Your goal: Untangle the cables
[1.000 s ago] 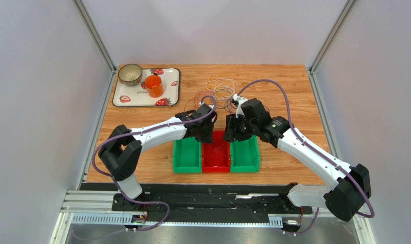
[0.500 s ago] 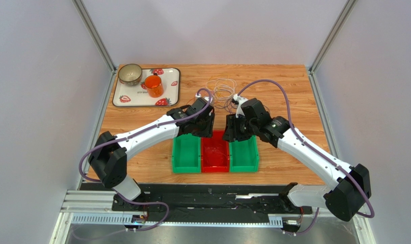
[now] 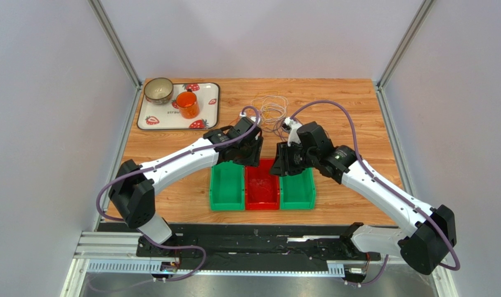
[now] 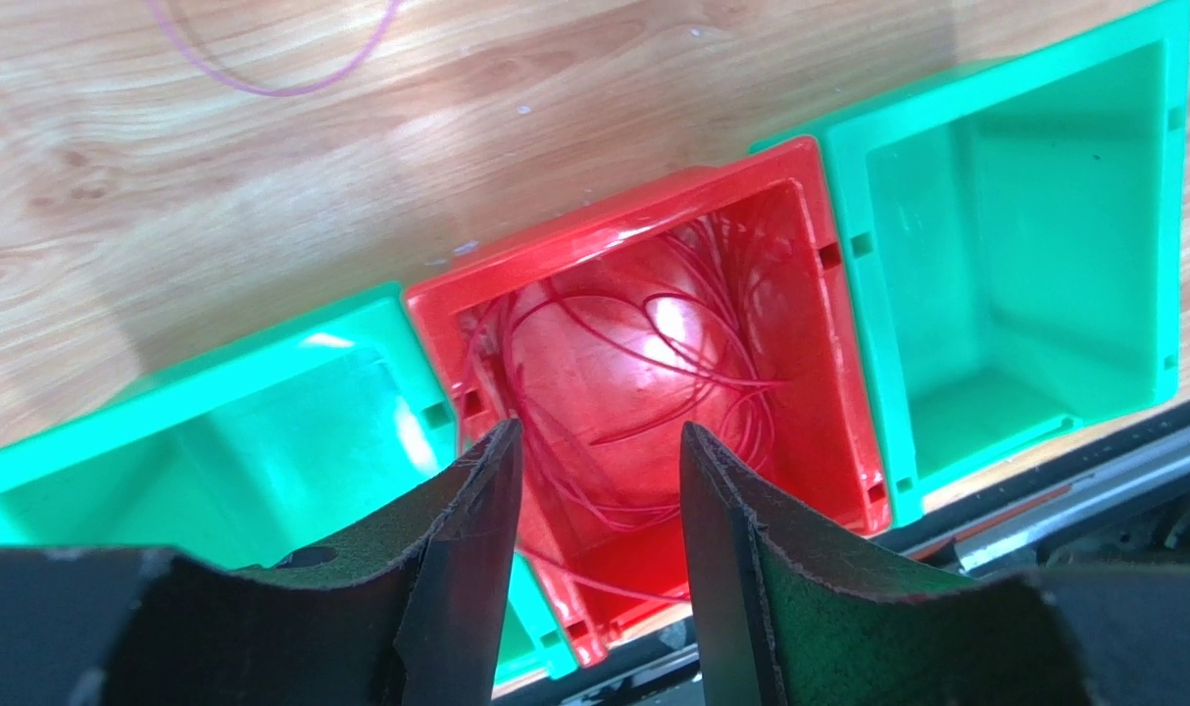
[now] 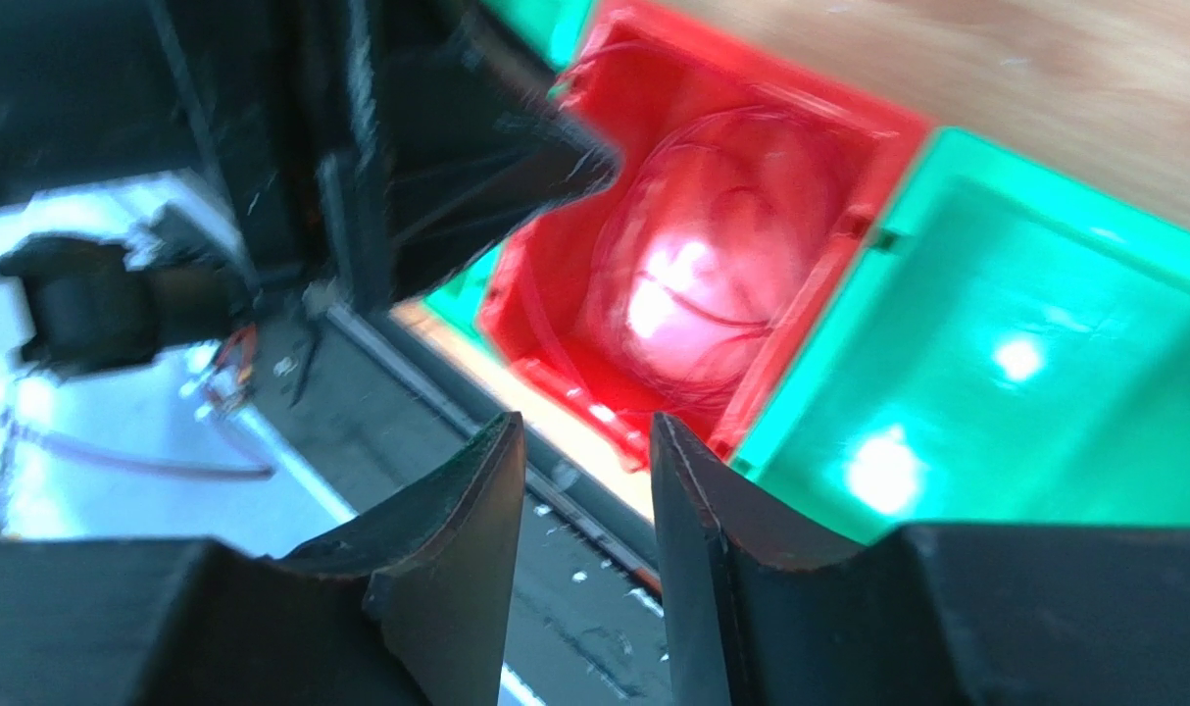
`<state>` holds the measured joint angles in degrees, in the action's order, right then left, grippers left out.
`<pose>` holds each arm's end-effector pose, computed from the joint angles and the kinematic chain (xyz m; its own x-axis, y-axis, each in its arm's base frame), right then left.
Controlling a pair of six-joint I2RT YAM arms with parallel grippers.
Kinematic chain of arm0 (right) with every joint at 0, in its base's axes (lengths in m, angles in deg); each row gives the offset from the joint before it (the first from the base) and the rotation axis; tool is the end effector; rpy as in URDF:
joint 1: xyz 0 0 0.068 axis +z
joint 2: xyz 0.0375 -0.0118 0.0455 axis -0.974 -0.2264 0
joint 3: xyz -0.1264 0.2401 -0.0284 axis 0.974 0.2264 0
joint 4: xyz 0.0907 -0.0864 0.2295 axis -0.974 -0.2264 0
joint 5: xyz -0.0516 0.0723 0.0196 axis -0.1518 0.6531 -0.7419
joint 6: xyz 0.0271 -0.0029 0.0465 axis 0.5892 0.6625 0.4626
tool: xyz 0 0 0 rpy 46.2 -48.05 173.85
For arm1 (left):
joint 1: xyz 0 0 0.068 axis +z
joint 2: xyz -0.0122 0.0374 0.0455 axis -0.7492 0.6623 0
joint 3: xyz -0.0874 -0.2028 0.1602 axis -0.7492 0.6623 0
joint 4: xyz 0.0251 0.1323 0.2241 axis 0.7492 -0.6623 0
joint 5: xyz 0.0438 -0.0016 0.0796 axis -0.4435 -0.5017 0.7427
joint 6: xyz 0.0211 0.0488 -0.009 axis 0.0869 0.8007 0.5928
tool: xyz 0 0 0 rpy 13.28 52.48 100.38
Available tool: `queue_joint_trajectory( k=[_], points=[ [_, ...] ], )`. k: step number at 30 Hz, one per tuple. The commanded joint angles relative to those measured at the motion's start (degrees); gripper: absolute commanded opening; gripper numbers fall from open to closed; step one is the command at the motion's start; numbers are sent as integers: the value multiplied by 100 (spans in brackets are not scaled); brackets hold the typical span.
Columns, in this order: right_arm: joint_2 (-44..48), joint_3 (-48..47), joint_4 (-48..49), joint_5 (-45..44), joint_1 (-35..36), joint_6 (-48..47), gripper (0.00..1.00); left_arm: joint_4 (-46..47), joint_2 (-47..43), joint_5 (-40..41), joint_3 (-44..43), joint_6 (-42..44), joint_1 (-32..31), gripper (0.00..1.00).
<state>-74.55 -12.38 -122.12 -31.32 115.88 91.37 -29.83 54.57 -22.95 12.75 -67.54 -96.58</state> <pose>0.1880 0.1639 0.2950 -0.8274 -0.1403 -0.5438 -0.4357 0.7713 0.4639 0.2313 -0.2530 0.2672 -0.8550 0.1010 -0.5087 0.2699 0.9242 -0.2702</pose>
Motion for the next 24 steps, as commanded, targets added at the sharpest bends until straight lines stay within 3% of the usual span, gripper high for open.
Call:
queue_joint_trajectory(
  k=[1,6,15,19,24],
  points=[
    [71,133,737,982,103,28,39,-335,-501,523,-196,252,-11,54],
    [-245,-7,966,1018,410,63,32,-715,-923,692,-284,463,558,54],
    [-1729,-859,1239,947,604,370,3,-1268,-2188,955,120,833,1772,54],
    [-2372,-1229,1309,1035,604,520,0,-998,-2637,833,638,614,1843,54],
    [-3031,-1729,1318,1149,604,608,0,-101,-2638,-222,1552,105,1843,49]
  ],
)
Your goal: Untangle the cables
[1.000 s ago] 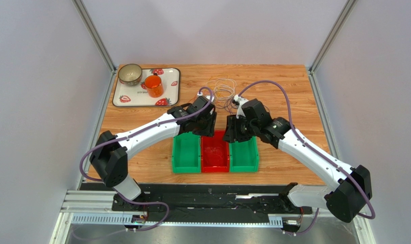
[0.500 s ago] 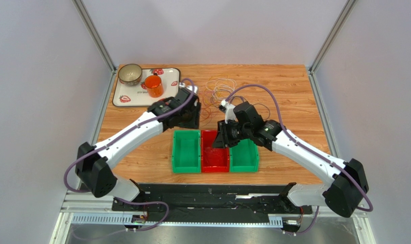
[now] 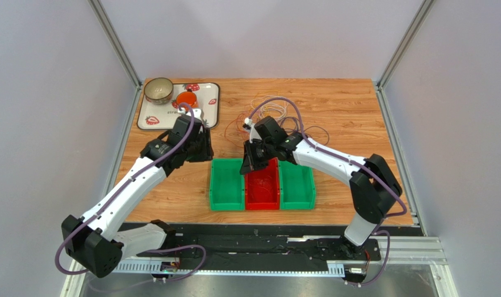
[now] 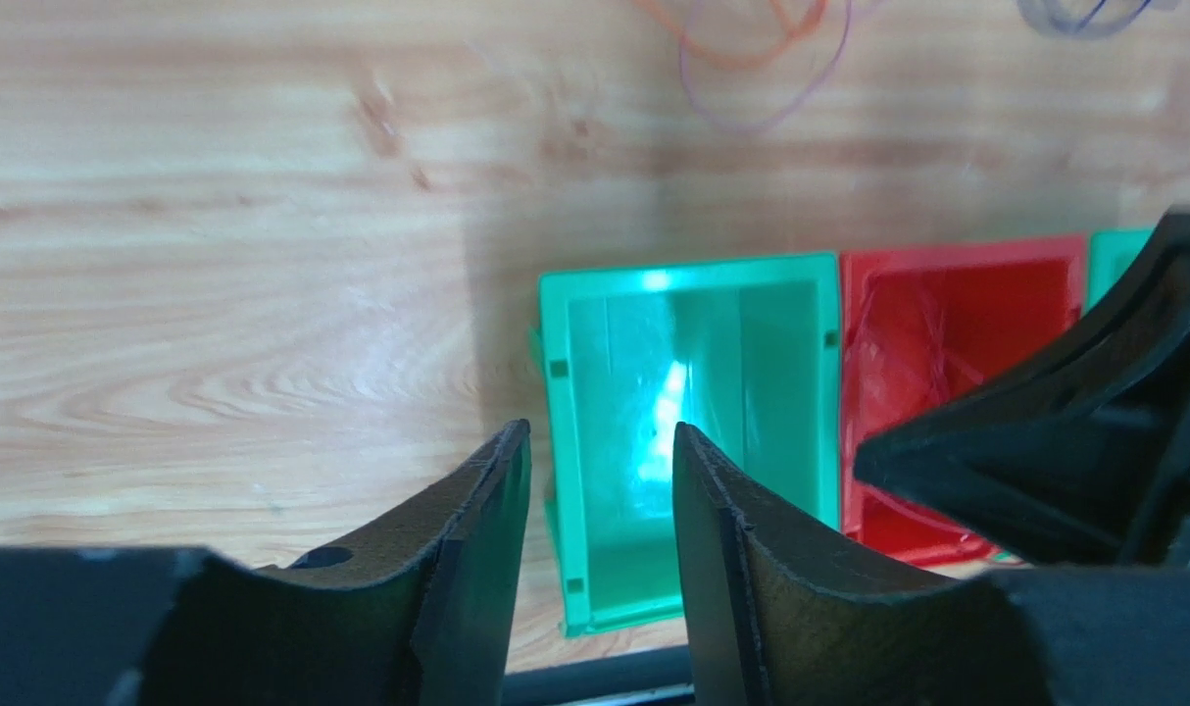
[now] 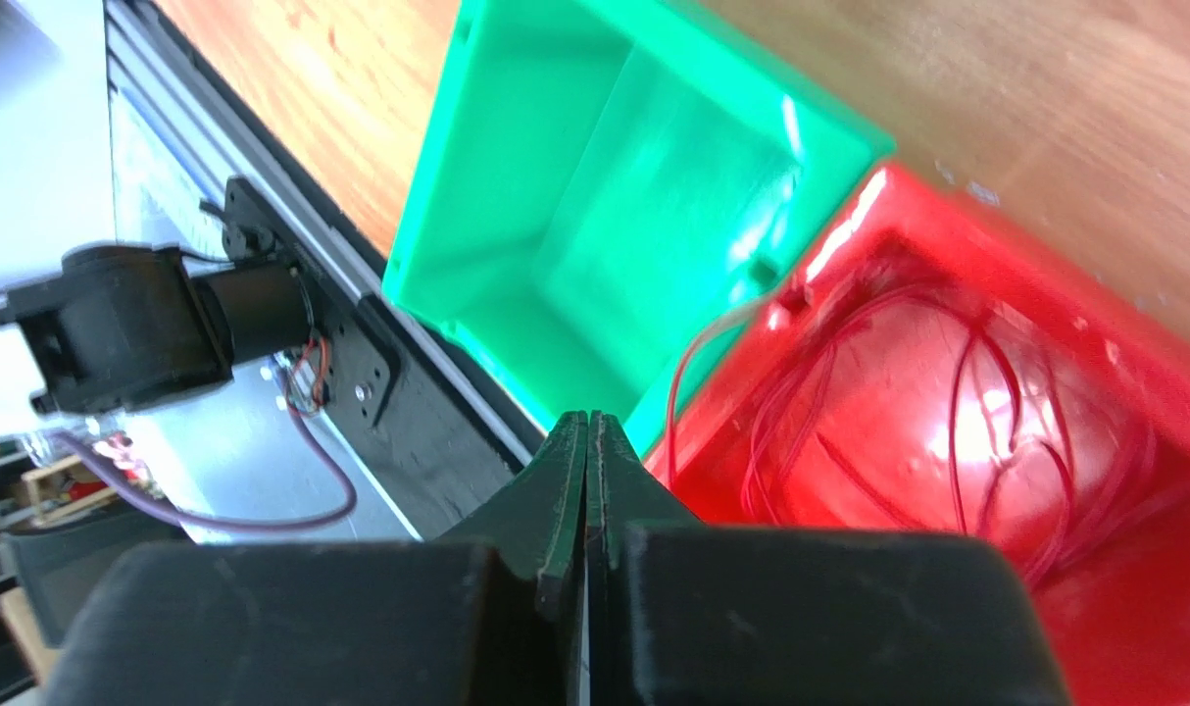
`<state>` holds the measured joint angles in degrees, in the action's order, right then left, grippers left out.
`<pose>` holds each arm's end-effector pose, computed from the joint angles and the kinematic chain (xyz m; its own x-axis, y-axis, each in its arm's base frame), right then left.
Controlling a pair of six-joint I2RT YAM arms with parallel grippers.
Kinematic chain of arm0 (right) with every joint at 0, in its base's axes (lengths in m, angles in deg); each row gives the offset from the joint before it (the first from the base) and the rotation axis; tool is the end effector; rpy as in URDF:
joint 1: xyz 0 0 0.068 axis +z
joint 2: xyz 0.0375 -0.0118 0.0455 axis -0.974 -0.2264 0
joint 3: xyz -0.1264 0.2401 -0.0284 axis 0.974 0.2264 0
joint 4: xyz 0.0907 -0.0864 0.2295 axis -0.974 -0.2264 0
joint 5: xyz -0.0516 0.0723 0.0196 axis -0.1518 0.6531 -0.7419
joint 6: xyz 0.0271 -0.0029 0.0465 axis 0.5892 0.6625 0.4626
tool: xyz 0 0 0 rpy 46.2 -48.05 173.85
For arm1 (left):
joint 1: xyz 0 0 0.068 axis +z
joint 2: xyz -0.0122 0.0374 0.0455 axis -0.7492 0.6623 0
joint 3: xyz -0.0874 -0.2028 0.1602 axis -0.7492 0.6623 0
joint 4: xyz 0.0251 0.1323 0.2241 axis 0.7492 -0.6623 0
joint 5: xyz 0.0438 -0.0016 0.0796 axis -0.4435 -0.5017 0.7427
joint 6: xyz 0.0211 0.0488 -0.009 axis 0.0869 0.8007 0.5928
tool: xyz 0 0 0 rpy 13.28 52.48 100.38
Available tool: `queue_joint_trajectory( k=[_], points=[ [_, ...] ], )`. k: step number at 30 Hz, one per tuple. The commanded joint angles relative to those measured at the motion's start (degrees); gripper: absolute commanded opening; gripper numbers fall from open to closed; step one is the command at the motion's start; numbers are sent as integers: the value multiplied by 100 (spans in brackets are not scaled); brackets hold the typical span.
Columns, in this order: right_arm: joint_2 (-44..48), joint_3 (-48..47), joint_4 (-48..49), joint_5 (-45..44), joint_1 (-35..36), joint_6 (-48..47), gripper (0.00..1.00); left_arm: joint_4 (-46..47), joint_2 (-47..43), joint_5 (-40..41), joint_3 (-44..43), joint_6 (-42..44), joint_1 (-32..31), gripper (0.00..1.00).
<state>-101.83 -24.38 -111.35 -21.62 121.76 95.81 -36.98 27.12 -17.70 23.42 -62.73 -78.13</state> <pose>0.2446 0.2643 0.2414 -0.8876 -0.2494 -0.3872 -0.4471 0.6684 0.5944 0.2023 -0.1079 0.3271 -0.7271 -0.1526 -0.6694 0.0198 0.9699 -0.2427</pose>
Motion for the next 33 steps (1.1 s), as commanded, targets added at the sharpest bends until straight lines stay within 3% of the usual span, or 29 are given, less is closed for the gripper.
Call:
queue_joint_trajectory(
  k=[1,6,33],
  points=[
    [-374,-609,214,179,25,155,0,676,221,-782,599,-403,-1,47],
    [-708,-846,109,135,25,103,0,1114,520,-958,837,-386,-1,39],
    [-551,-451,-243,-515,-195,-205,0,1582,1584,-1011,1005,-307,-1,36]
  ],
)
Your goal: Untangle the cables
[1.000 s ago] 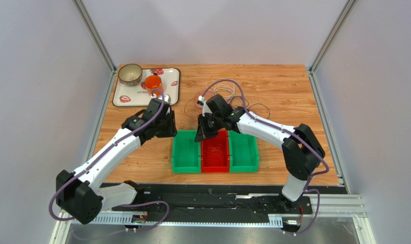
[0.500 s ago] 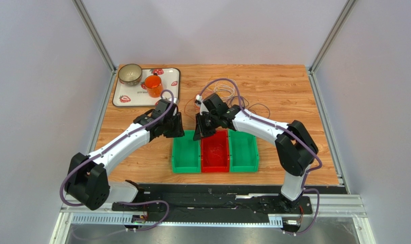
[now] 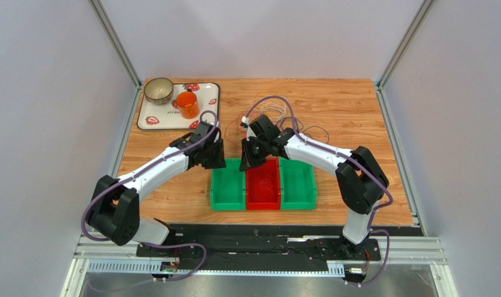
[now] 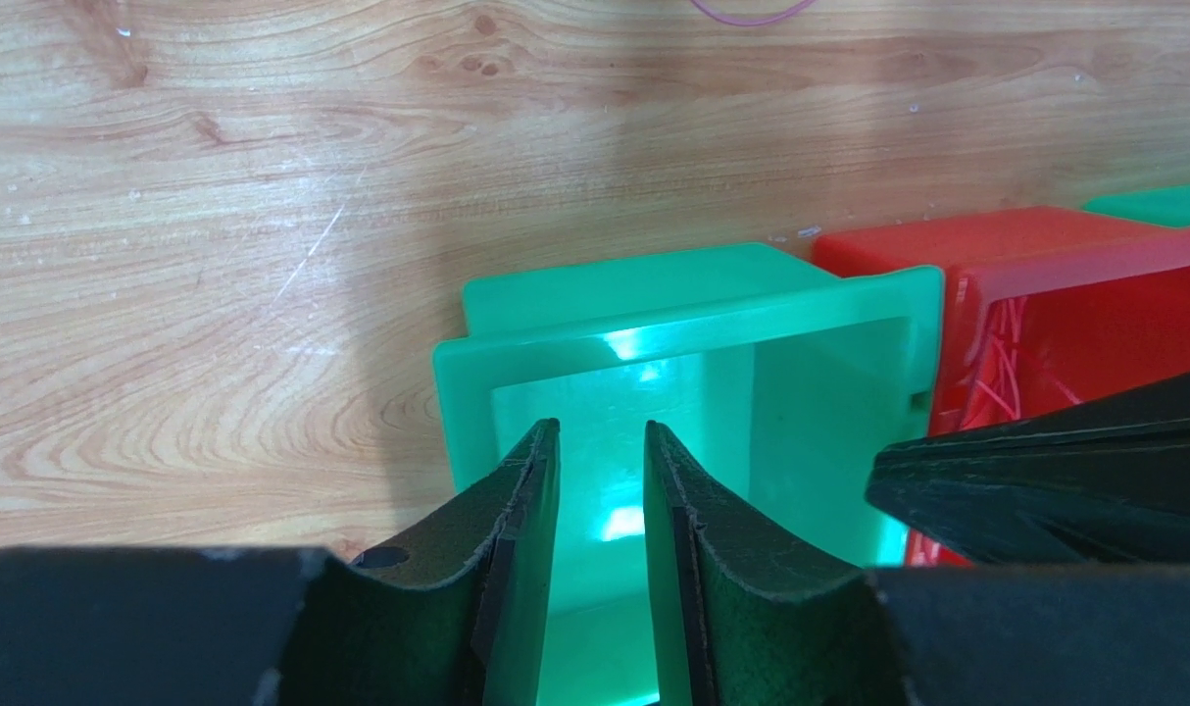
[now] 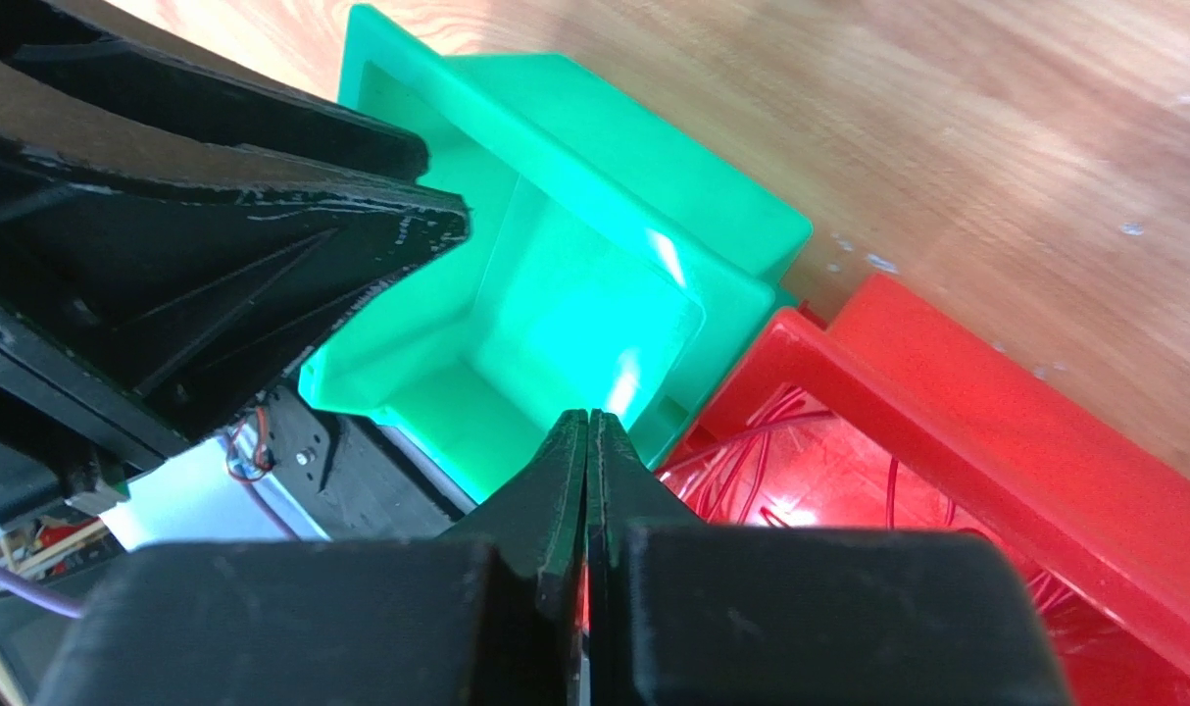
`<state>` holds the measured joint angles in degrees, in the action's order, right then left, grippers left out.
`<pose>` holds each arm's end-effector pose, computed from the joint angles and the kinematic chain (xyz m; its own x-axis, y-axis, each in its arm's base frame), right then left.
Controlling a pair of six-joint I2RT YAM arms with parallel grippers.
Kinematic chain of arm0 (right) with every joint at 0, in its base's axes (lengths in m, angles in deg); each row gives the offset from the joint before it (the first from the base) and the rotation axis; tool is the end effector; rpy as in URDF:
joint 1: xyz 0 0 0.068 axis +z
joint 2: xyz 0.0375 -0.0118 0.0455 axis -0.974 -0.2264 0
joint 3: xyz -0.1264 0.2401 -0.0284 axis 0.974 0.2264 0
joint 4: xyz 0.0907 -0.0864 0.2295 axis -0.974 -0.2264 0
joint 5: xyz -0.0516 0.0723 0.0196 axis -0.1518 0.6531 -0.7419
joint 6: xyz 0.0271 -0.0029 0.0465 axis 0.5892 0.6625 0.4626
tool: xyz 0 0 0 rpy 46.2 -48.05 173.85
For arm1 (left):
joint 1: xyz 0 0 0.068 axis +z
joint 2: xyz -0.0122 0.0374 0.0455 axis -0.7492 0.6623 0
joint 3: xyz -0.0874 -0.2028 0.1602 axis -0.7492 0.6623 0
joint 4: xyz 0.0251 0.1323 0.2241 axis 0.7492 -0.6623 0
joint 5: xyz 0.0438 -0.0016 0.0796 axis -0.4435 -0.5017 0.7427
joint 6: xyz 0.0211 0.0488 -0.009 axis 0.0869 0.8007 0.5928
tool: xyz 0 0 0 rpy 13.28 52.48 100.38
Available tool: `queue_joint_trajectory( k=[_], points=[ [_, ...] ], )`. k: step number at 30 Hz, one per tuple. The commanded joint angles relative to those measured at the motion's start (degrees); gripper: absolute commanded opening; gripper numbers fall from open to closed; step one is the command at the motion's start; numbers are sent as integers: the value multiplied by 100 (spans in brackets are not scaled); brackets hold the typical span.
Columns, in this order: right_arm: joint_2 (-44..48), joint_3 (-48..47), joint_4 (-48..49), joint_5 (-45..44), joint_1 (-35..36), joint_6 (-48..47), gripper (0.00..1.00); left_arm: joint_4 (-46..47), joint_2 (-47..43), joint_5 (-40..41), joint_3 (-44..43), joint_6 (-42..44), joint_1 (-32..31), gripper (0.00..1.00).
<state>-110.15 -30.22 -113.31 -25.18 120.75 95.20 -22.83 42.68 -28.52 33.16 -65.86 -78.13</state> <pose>0.2717 0.2787 0.2186 -0.9042 -0.2409 -0.3527 -0.4063 0.7400 0.5360 0.2433 -0.1388 0.2246 -0.8817 -0.1270 -0.4544 0.0229 0.9504 -0.3101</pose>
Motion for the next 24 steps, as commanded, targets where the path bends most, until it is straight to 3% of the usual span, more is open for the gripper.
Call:
queue_joint_trajectory(
  k=[1,24],
  points=[
    [308,150,-46,-150,-103,-144,0,168,37,71,13,14,-1,36],
    [801,782,-187,-282,-305,-337,0,27,142,475,-93,76,-1,34]
  ],
)
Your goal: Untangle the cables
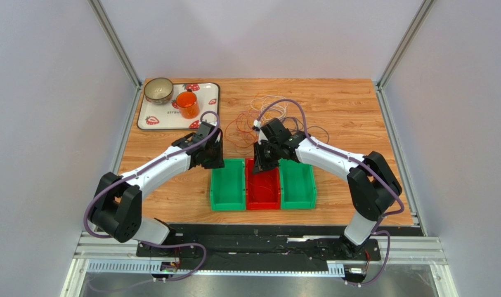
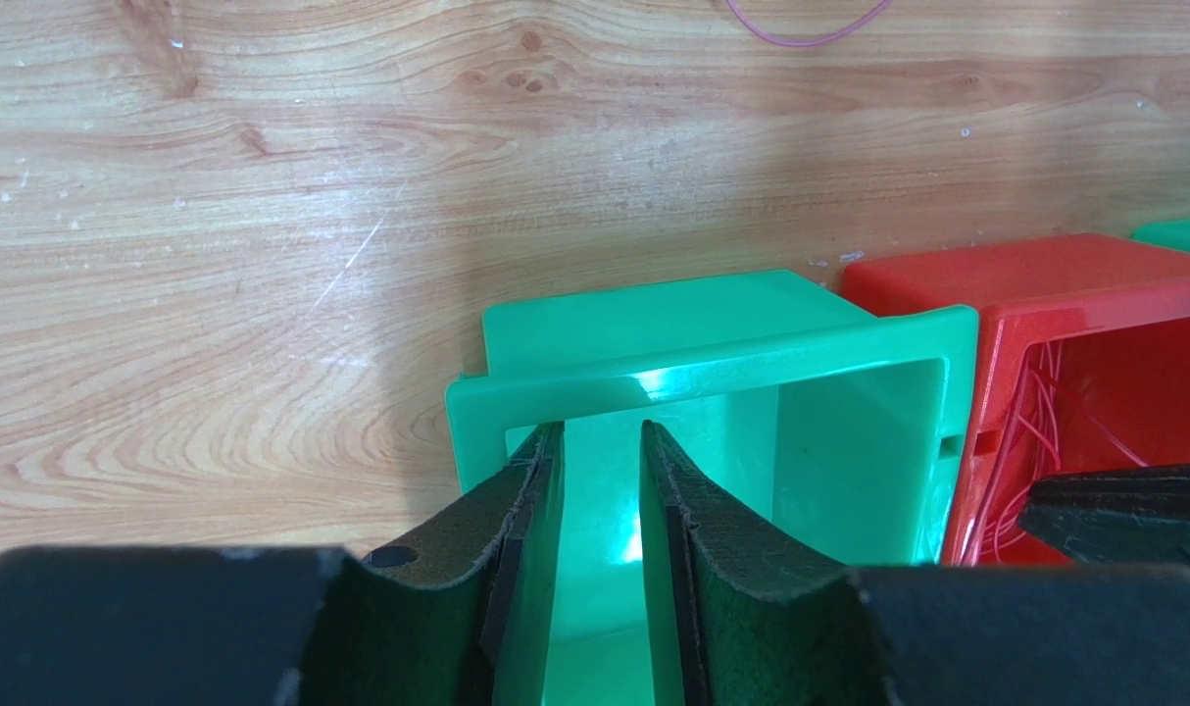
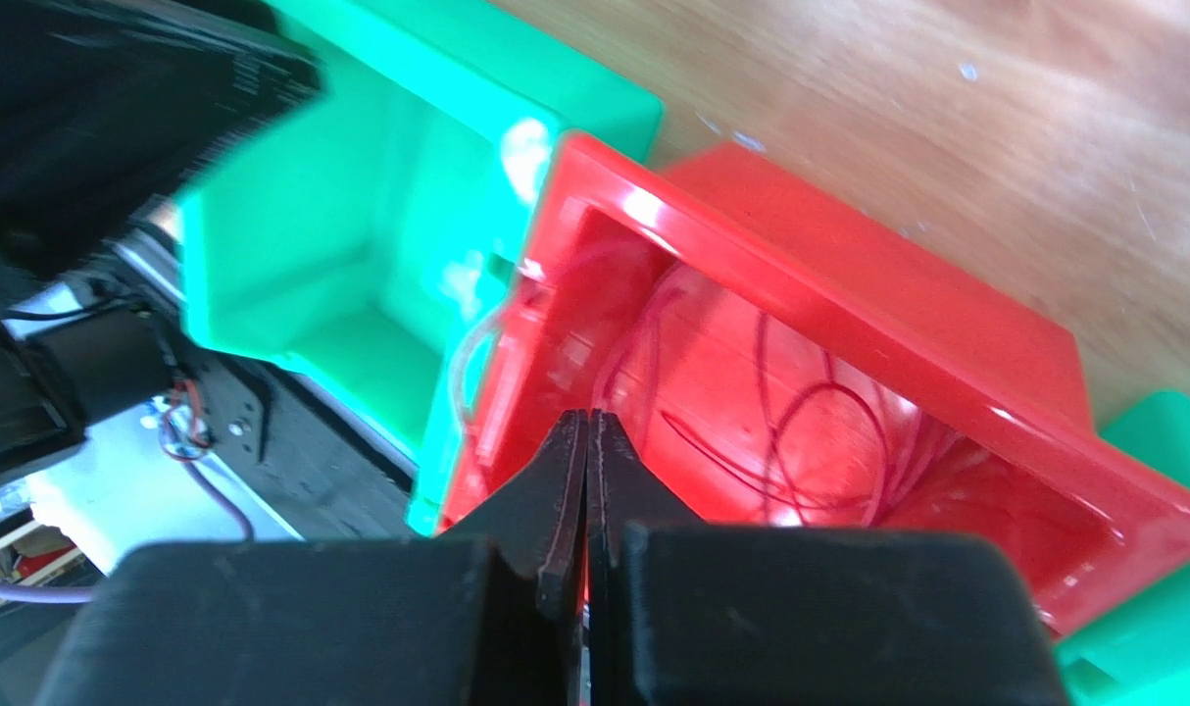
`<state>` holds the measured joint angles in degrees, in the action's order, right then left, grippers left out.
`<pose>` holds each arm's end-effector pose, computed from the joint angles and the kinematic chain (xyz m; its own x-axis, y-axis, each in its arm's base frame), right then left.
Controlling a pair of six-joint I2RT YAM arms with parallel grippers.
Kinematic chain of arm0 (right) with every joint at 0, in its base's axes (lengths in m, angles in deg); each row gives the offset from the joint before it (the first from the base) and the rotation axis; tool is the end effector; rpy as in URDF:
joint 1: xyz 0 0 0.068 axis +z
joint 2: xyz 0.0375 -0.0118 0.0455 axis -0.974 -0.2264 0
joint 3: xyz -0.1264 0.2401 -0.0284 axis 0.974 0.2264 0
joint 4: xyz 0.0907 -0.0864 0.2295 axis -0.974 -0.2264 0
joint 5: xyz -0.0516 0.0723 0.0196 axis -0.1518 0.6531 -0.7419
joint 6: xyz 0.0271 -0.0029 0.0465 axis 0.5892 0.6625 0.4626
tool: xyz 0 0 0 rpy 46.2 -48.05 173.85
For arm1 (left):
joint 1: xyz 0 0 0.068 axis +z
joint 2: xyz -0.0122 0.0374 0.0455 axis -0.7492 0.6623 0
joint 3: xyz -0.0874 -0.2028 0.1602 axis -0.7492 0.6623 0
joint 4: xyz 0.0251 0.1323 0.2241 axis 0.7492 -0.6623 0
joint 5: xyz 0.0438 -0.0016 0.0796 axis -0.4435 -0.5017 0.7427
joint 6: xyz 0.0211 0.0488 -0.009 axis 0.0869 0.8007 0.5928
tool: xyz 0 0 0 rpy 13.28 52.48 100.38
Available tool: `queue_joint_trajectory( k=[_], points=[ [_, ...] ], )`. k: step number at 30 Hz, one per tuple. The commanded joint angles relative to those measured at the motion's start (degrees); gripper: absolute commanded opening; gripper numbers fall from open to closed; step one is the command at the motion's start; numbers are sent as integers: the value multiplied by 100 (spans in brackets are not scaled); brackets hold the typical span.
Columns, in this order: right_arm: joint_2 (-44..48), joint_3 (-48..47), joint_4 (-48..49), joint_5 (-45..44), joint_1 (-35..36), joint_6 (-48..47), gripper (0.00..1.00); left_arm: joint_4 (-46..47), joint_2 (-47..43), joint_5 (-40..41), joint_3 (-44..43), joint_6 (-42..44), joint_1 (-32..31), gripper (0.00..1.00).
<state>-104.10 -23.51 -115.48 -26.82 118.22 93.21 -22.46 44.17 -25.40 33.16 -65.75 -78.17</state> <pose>0.2601 0.2443 0.2178 -0.9116 -0.2307 -0.3403 -0.3819 0.7817 0.4931 0.2471 -0.1390 0.2182 -0.8754 -0.1278 -0.4662 -0.0014 0.9651 -0.2618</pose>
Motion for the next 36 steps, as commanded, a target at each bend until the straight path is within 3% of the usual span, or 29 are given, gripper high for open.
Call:
queue_joint_trajectory(
  k=[1,11,13,14,19,28,36],
  points=[
    [213,129,30,-144,-52,-147,0,-19,-6,163,-110,65,3,34],
    [740,-187,-260,-461,53,-191,1,-36,46,119,-146,65,3,34],
    [670,-371,-304,-400,115,-235,7,-28,46,119,-154,65,3,34],
    [618,-433,-339,-373,133,-235,16,-19,55,119,-146,65,3,34],
    [275,-722,-357,-355,317,-209,29,-1,64,110,-154,65,3,34],
    [-322,-1557,-1217,-1804,835,-191,31,139,64,40,-76,39,3,33],
    [-639,-1953,-1579,-2421,1056,81,31,315,99,-83,-5,39,3,33]
  ],
)
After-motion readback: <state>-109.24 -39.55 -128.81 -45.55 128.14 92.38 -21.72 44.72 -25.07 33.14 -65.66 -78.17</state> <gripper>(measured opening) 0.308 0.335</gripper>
